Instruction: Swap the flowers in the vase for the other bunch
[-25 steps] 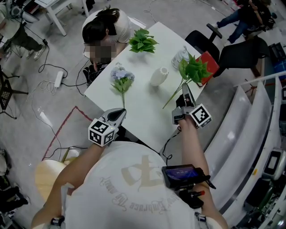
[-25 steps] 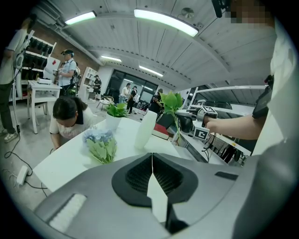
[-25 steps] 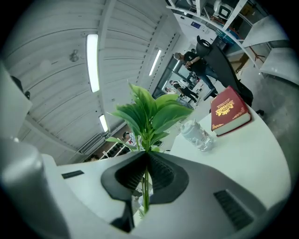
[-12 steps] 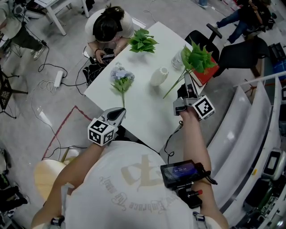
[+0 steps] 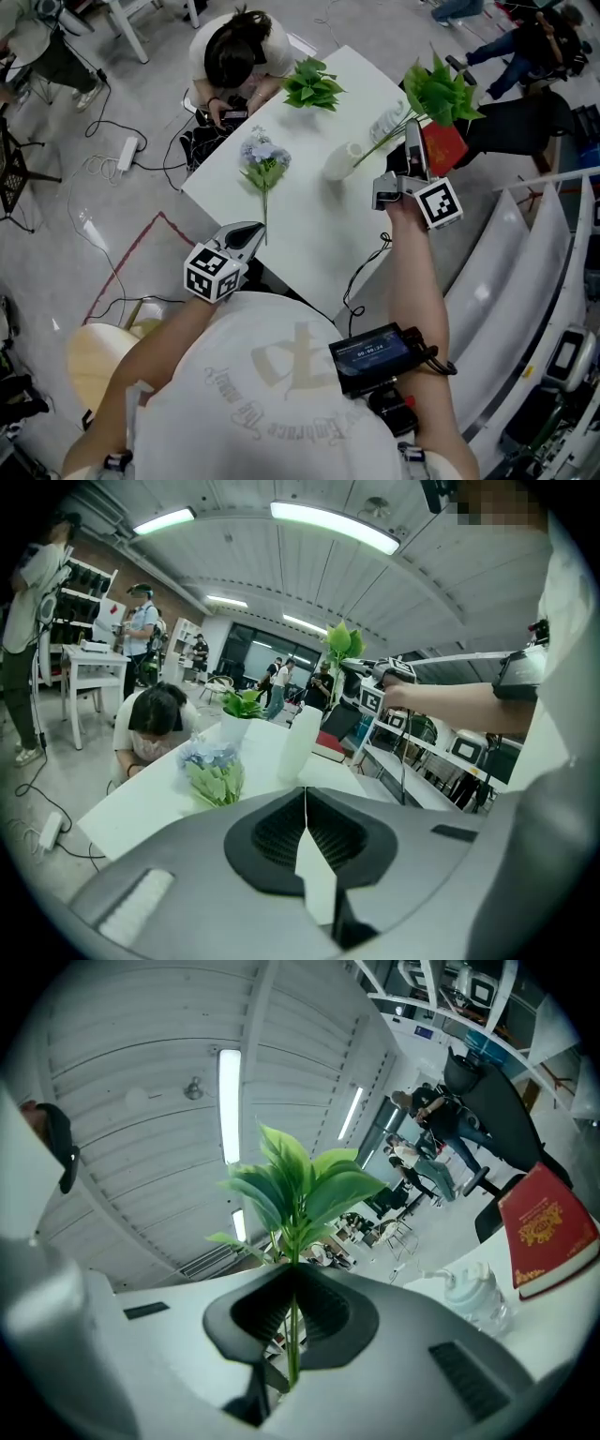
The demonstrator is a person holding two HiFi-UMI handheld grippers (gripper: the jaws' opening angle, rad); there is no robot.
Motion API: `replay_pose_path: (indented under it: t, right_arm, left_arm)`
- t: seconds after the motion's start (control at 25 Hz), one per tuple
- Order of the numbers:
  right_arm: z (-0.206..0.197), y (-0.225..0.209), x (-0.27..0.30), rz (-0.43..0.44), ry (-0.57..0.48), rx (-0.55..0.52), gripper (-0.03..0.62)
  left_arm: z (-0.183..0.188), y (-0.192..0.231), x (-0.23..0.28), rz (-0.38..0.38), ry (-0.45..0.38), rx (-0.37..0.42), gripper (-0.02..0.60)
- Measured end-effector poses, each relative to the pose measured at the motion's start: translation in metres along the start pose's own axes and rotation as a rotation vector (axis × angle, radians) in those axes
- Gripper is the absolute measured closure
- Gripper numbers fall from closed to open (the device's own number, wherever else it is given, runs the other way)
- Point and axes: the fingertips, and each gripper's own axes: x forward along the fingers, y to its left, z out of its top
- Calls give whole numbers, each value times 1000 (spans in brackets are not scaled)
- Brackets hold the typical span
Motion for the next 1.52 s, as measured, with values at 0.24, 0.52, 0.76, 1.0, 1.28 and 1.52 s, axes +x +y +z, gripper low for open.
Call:
replay_pose_path:
  t: [0.24, 0.52, 0.76, 1.0, 1.28, 1.52]
  right_arm:
    - [3, -11, 19, -25, -12, -96, 579]
    - [-12, -17, 30, -12, 9, -186, 579]
    - [-28, -17, 26, 7, 60, -274, 579]
    - [-54, -21, 15, 24, 153, -365, 579]
    - [-79, -26, 3, 26, 247, -463, 579]
    - [-88, -30, -2, 19, 298, -519, 579]
  left_arm:
    - [-6, 9, -7, 26, 6, -23, 574]
    - [-10, 20, -9, 46, 17, -36, 574]
    - [-7, 20, -12, 49, 20, -28, 574]
    - [-12, 20, -10, 48, 31, -29, 574]
    - [-15, 19, -7, 40, 42, -25, 574]
    - [-12, 19, -8, 40, 45, -27, 574]
